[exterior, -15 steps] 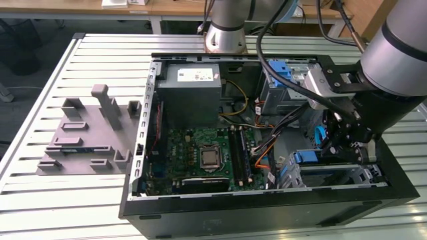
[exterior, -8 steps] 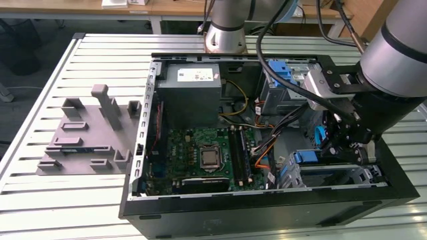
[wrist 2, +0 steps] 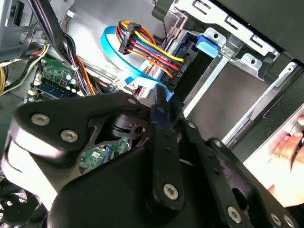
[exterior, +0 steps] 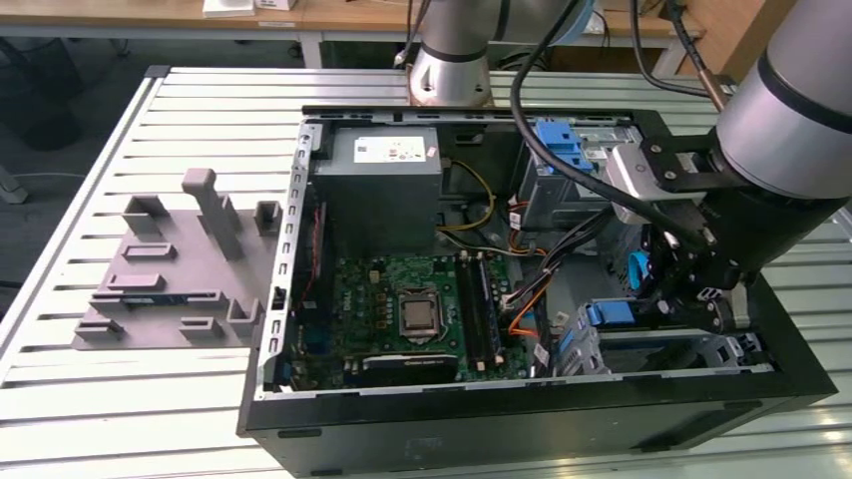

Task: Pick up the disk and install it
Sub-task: 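Insert the second disk wire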

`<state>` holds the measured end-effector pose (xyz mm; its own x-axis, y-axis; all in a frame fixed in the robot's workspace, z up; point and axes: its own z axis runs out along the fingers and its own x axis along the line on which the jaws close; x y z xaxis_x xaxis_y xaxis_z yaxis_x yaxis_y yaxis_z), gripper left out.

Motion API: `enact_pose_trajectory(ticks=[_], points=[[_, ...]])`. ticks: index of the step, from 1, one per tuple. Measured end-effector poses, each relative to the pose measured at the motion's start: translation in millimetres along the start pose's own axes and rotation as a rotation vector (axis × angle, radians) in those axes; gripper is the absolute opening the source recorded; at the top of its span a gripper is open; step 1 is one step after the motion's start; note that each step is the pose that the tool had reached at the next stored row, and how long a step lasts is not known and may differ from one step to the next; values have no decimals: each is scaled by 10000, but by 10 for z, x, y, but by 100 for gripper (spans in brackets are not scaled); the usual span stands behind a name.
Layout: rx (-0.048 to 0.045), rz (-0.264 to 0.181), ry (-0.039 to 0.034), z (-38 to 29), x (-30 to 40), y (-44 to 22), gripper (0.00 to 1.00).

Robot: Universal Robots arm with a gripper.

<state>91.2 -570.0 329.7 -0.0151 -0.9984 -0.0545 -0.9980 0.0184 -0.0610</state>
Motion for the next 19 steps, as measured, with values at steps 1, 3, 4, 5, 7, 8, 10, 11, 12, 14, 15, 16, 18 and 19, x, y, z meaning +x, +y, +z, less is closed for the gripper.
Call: enact_pose_trajectory(ticks=[1,3,4,5,7,8,10,11,12,14,15,16,18,19], points=[[0,0,1,0,0,0,23],[0,0,1,1,0,0,23],[0,0,0,1,0,0,23],[0,0,-3,0,0,0,23],[1,1,-11,-3,0,0,23],[0,1,-12,-4,0,0,24],[0,1,-11,-9,0,0,30],[0,1,-11,-12,0,-1,30],[0,1,-9,-17,-1,-1,36],[0,1,-9,-31,-2,-2,36],[0,1,-10,-40,-2,-3,36],[0,1,-10,-51,-3,-3,36],[0,1,-10,-74,-4,-4,36],[0,1,-10,-85,-5,-5,36]])
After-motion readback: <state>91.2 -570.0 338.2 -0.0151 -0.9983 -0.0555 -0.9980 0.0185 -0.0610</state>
